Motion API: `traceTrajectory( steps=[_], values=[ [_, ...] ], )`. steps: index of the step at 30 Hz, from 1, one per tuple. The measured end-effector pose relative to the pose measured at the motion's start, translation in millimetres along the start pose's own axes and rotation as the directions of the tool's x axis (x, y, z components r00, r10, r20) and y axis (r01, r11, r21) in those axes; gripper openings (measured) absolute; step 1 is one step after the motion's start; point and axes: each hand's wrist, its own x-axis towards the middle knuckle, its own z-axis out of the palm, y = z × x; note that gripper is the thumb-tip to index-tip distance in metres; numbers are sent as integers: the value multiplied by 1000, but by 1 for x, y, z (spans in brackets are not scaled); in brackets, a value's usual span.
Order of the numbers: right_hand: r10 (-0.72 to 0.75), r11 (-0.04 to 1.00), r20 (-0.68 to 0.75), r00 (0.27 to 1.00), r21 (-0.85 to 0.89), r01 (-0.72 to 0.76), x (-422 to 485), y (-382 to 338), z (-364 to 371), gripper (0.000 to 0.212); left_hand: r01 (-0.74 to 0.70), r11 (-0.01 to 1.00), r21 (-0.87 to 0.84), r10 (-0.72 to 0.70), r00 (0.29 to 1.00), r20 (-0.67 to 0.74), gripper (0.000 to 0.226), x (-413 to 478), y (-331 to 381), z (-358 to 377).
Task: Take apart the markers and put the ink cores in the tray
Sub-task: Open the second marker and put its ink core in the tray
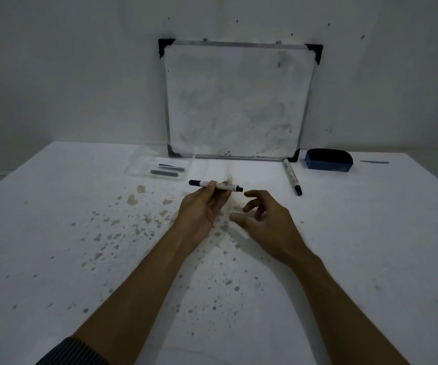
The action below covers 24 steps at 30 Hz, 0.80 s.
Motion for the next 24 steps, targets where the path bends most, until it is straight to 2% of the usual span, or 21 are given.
traceTrajectory(
  steps=[3,6,9,11,13,15,19,24],
  values=[
    [-65,979,84,994,-186,80,-1,5,0,38,34,994,-105,-37,999,-26,20,0,4,-2],
    [-89,975,87,992,-195,105,0,2,-1,22,52,988,-145,-56,998,-25,21,0,4,-2],
    [-28,999,-16,999,-17,28,3,0,-7,22,49,992,-116,-51,999,-10,22,1,3,-2],
    [42,982,-79,996,186,-27,5,1,-12,24,42,996,-82,-42,999,10,21,1,1,-2],
    [149,904,-103,983,417,-94,6,0,-14,26,29,999,-42,-28,999,21,20,1,-1,-2],
    [222,828,-110,969,546,-128,7,0,-12,27,19,1000,-1,-19,999,32,19,0,-2,0],
    [309,731,-120,944,665,-154,9,0,-9,24,37,998,41,-39,998,52,18,-1,-1,2],
    [307,757,-137,942,635,-154,9,0,-6,23,39,998,50,-41,998,48,27,-1,0,2]
  ],
)
